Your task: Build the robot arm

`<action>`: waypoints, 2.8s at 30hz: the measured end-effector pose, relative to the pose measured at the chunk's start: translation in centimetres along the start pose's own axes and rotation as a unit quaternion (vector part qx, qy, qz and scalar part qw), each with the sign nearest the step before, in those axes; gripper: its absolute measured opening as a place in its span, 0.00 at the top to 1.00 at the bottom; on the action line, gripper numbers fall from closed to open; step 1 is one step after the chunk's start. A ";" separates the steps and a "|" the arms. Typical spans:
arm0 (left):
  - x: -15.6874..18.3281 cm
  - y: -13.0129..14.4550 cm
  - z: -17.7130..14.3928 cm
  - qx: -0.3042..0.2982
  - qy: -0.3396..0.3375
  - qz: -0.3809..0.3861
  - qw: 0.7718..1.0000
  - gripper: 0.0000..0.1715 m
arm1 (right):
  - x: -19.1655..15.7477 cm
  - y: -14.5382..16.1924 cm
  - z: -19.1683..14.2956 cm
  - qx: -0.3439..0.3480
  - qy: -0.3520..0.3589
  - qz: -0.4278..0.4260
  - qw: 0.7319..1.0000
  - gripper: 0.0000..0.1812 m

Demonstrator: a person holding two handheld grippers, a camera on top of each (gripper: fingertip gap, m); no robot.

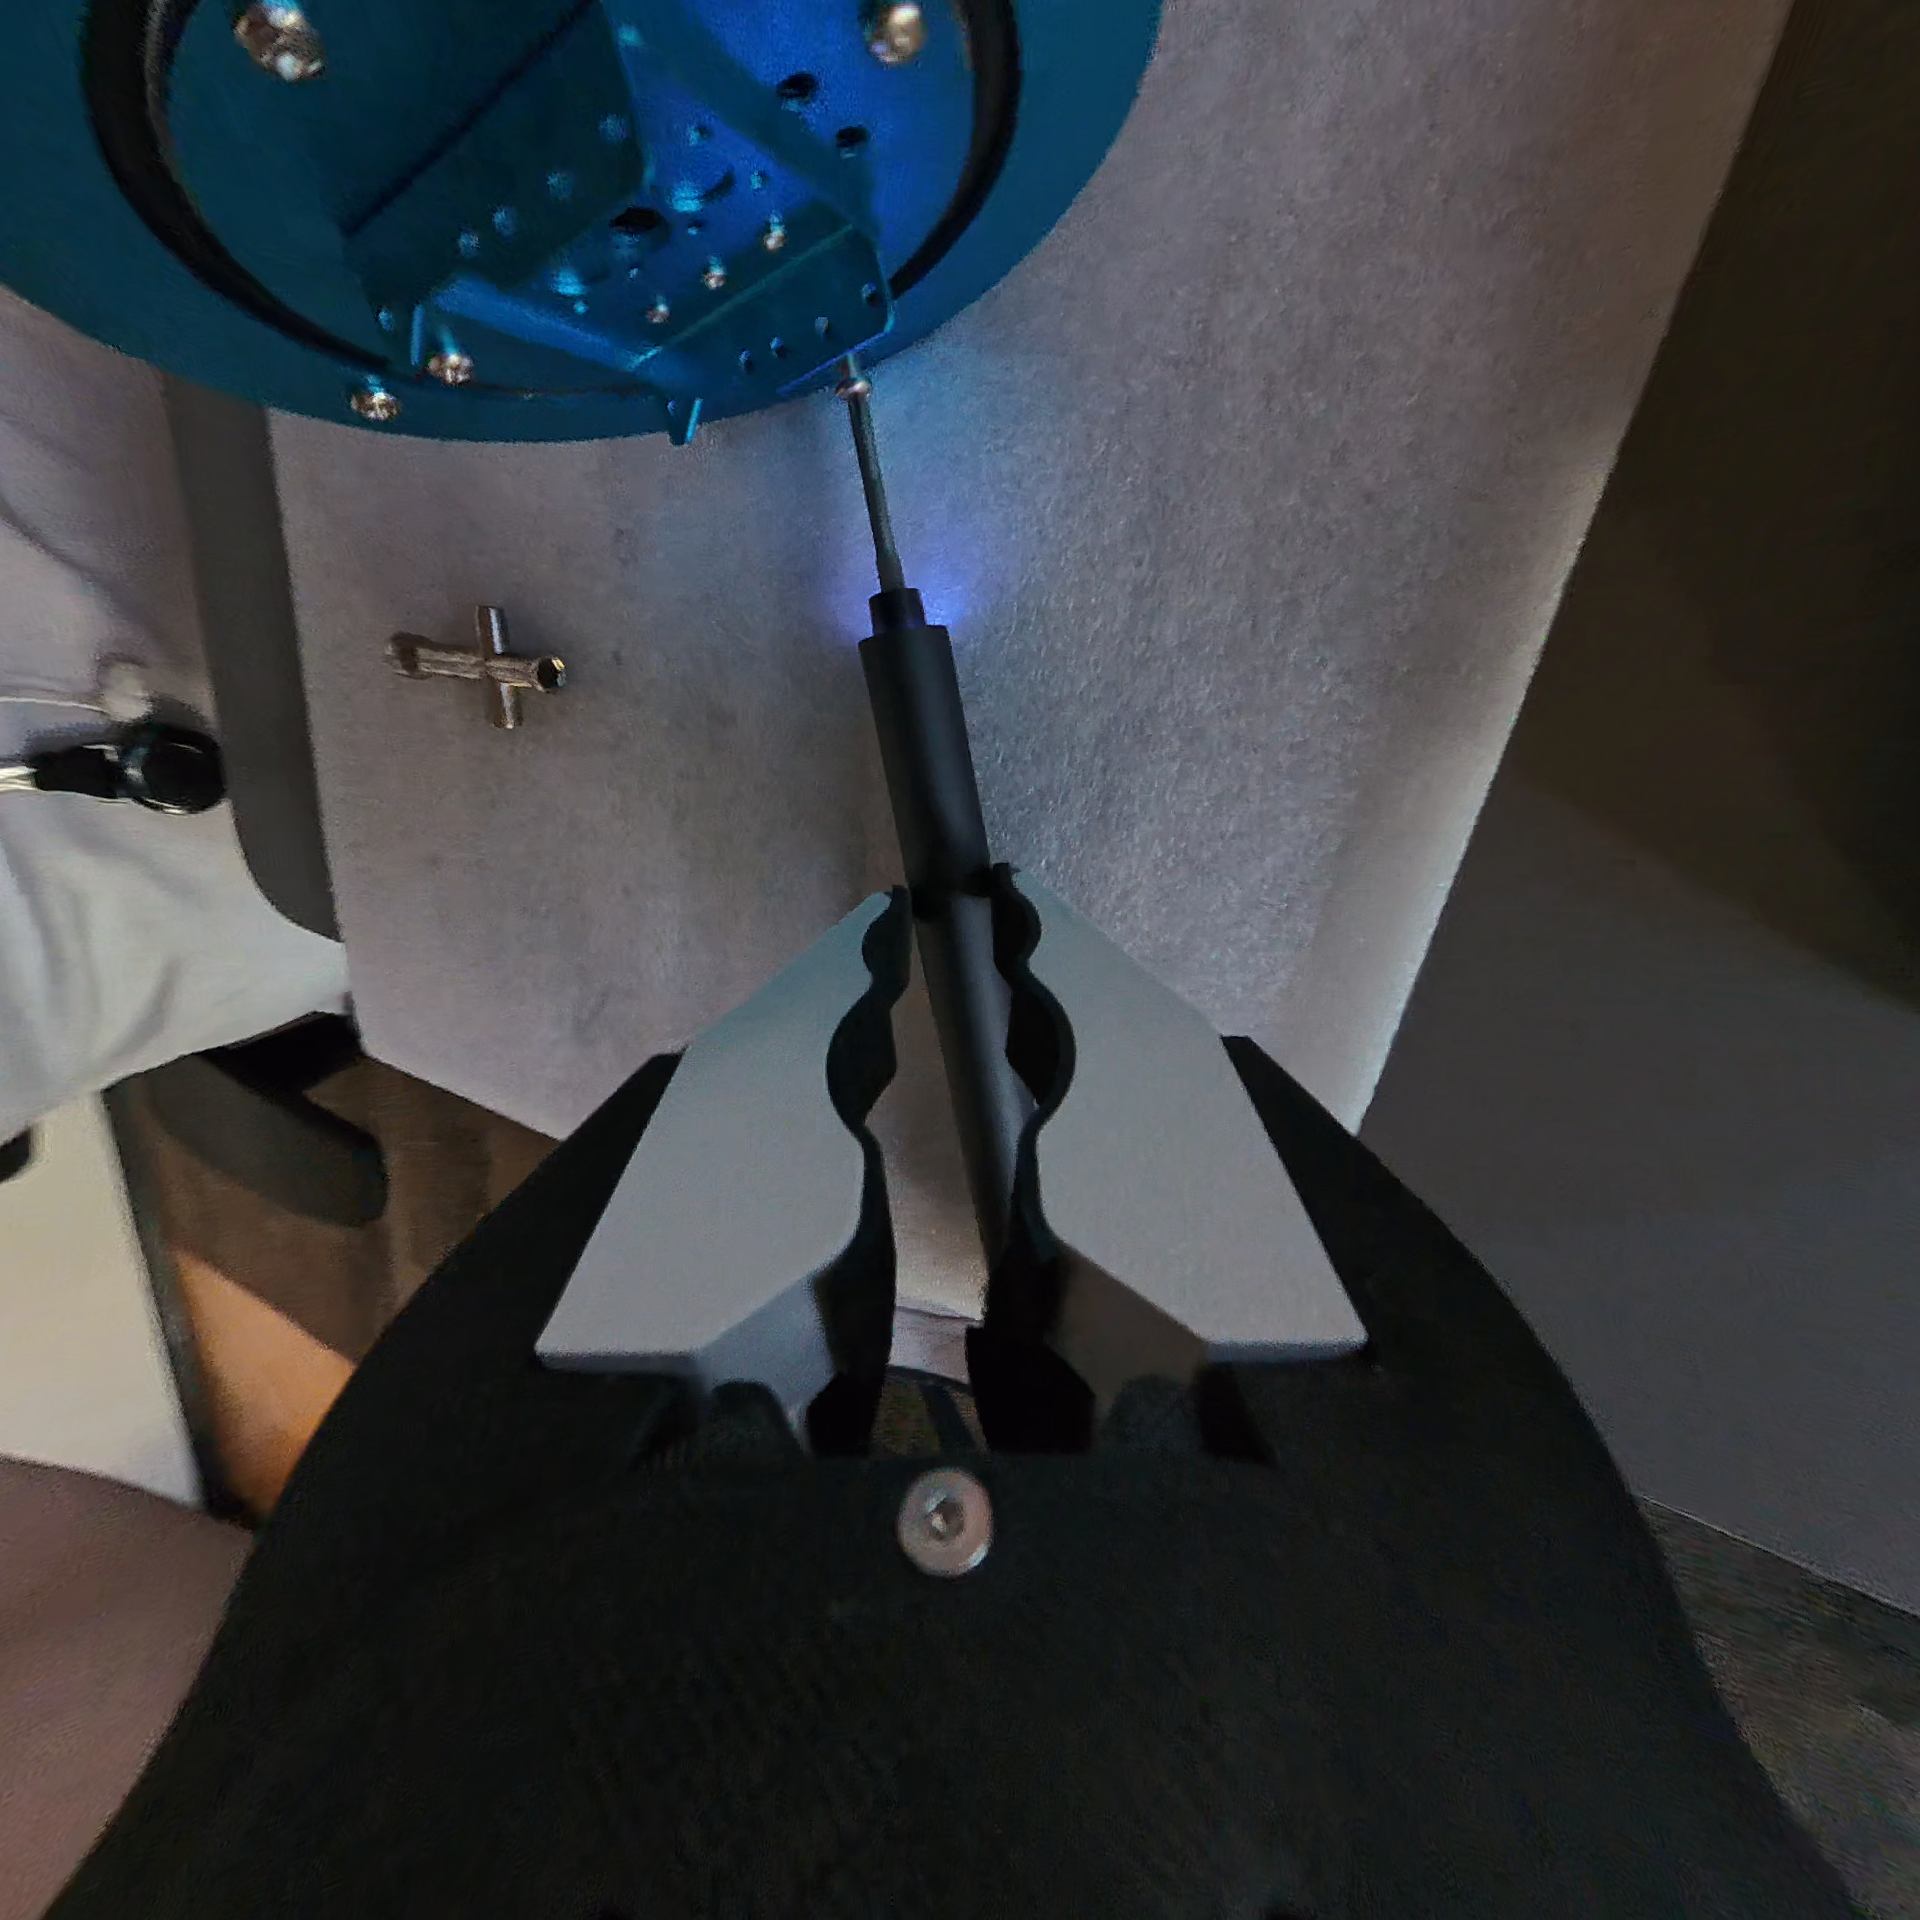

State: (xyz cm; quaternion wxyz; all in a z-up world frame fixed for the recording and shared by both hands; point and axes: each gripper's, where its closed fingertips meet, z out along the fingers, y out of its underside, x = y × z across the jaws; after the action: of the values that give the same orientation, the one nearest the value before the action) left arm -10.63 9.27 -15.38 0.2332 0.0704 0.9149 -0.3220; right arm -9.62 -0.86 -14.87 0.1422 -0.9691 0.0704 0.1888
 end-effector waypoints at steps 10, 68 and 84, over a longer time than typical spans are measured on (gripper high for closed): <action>0.0 0.0 0.0 -0.001 0.001 0.001 1.000 0.97 | 0.0 -0.3 -1.2 0.089 0.066 -0.062 0.992 0.87; 0.0 0.0 0.0 0.004 -0.003 -0.009 1.000 0.98 | -0.2 -0.3 0.4 0.121 0.160 -0.152 0.968 0.89; -0.1 0.0 0.0 0.001 -0.001 -0.005 1.000 0.97 | 0.0 0.0 0.4 0.116 0.131 -0.132 0.976 0.92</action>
State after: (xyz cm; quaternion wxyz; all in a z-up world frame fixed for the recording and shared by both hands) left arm -10.58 9.29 -15.31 0.2324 0.0656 0.9147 -0.3241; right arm -9.76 -0.73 -15.21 0.2674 -0.9629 -0.0189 0.0301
